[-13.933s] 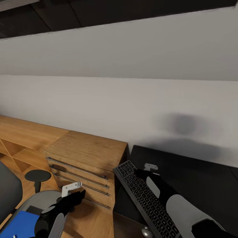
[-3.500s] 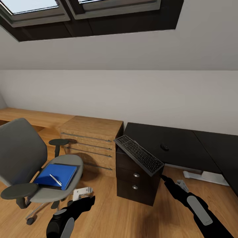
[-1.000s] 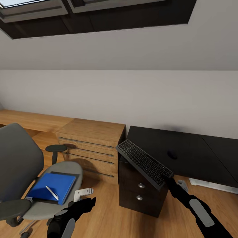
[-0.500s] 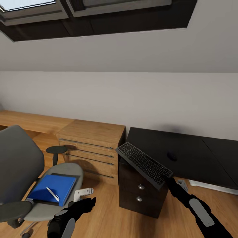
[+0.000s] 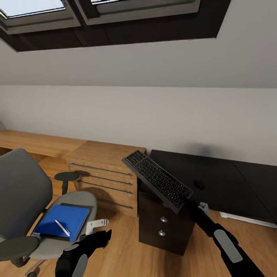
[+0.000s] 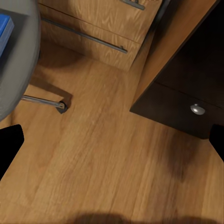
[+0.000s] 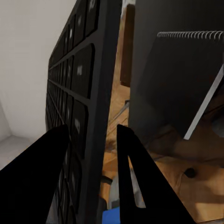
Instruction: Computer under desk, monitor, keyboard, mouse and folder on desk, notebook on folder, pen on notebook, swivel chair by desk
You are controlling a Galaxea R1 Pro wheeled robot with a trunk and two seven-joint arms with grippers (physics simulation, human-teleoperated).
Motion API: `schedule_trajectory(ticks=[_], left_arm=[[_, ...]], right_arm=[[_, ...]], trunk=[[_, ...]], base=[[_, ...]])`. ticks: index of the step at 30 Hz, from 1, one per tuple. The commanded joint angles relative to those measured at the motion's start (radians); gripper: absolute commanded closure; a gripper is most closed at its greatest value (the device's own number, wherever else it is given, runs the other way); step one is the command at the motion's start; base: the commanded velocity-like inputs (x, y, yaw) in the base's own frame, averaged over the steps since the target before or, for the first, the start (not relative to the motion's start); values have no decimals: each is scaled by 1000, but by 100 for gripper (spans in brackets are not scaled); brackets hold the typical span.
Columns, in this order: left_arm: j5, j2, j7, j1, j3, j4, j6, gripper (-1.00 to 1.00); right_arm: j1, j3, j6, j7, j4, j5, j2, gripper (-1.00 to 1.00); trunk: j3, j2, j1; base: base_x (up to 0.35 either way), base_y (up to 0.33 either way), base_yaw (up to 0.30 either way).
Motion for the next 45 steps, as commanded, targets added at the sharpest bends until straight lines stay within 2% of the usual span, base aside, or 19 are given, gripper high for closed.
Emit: schedule_trajectory(ticks=[1, 5, 7, 14, 15, 17, 21, 25, 26, 27, 31, 36, 40, 42, 45], left_arm=[[10, 0, 9, -1, -1, -1, 3, -100], [10, 0, 9, -1, -2, 0, 3, -100], [10, 0, 9, -1, -2, 5, 3, -100], [10, 0, 9, -1, -10, 15, 3, -100], [10, 0, 9, -1, -23, 19, 3, -100], [10, 0, 9, -1, -26, 20, 3, -100], [10, 0, 9, -1, -28, 21, 3, -100], [10, 0, 8, -1, -28, 23, 3, -100], [10, 0, 8, -1, -28, 25, 3, -100], [10, 0, 8, -1, -28, 27, 3, -100], [10, 0, 8, -1, -28, 28, 3, -100], [10, 0, 8, -1, -28, 28, 3, -100], [10, 0, 8, -1, -28, 28, 3, -100], [10, 0, 8, -1, -28, 28, 3, -100], [10, 0, 8, -1, -28, 28, 3, -100]], right_arm=[[-1, -1, 7, 6, -3, -9, 2, 100], [-1, -8, -2, 8, -12, -11, 30, 100], [-1, -14, -52, 3, -12, -12, 52, 100], [-1, -28, -143, -21, -13, -27, 63, 100], [-1, -70, -169, -24, -13, -59, 66, 100], [-1, -86, -176, -25, -13, -88, 67, 100], [-1, -95, -181, -26, -12, -146, 65, 100], [-1, -98, -184, -27, -11, -158, 64, 100], [-1, -106, -185, -29, -10, -161, 64, 100], [-1, -145, -186, -33, -6, -164, 66, 100], [-1, -219, -186, -60, 37, -165, 67, 100], [-1, -255, -187, -76, 66, -174, 67, 100], [-1, -261, -197, -103, 80, -237, 67, 100], [-1, -262, -240, -147, 86, -287, 68, 100], [-1, -261, -288, -173, 89, -337, 68, 100]], trunk=[[2, 7, -4], [15, 35, -19], [15, 35, -19], [15, 35, -19], [15, 35, -19], [15, 35, -19], [15, 35, -19], [15, 35, -19], [15, 35, -19], [15, 35, -19], [15, 35, -19], [15, 35, -19], [15, 35, -19], [15, 35, -19], [15, 35, -19]], base=[[0, 0, 0], [0, 0, 0], [0, 0, 0], [0, 0, 0], [0, 0, 0], [0, 0, -6], [0, 0, -105], [0, 0, -219], [0, 0, -247], [0, 0, -257], [0, 0, -260], [0, 0, -262], [0, 0, -262], [0, 0, -262], [0, 0, -263]])
